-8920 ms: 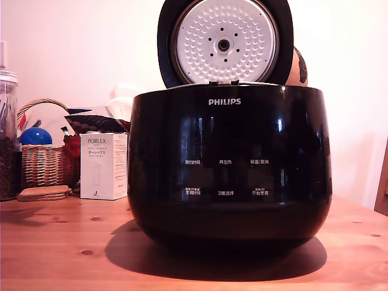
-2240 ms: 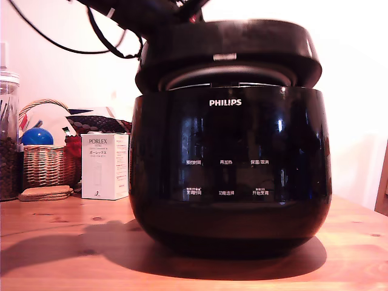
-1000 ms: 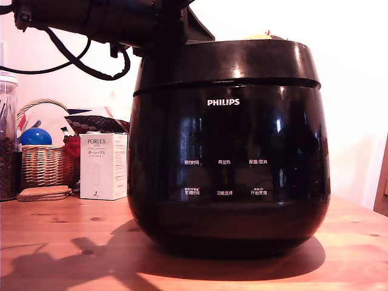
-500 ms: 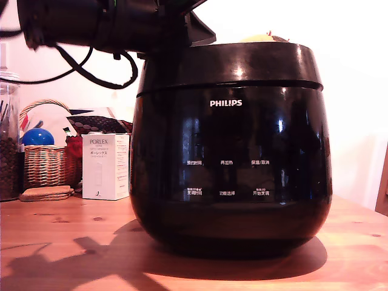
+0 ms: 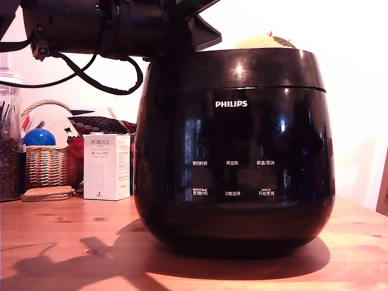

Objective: Close the rice cooker by pressing the lid down with medium force

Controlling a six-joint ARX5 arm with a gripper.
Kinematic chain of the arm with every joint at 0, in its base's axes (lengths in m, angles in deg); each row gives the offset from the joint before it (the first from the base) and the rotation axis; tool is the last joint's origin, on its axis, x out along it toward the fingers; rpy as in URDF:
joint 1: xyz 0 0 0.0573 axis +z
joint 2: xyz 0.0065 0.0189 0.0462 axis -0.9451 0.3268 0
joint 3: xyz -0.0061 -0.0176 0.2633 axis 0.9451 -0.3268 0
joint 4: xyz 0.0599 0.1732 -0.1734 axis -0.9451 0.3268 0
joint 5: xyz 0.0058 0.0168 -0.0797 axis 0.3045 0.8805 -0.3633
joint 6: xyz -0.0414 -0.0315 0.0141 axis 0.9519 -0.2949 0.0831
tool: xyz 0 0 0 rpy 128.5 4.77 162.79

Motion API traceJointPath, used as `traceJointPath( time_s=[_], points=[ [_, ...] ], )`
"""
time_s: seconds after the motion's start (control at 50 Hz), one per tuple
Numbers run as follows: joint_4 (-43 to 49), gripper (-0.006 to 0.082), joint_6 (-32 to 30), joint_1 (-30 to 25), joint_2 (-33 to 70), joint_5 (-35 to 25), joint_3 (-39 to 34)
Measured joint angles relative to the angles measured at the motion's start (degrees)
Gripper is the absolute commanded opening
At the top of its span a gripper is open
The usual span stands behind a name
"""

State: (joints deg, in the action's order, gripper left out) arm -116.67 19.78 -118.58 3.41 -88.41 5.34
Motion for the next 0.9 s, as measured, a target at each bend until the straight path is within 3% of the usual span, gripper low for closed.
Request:
traceJointPath(
  time_s=[0.32,0.66,0.9],
  points=[
    [-2.91,-0.0022,-0.66,-0.04,-0.85,-1.25,-0.74],
    [9.11,-0.0022,-1.22,0.26,-8.59,-1.99,-1.57],
    [14.80,-0.0022,-1.38,4.15,-13.97,-1.40,-1.55]
  ],
)
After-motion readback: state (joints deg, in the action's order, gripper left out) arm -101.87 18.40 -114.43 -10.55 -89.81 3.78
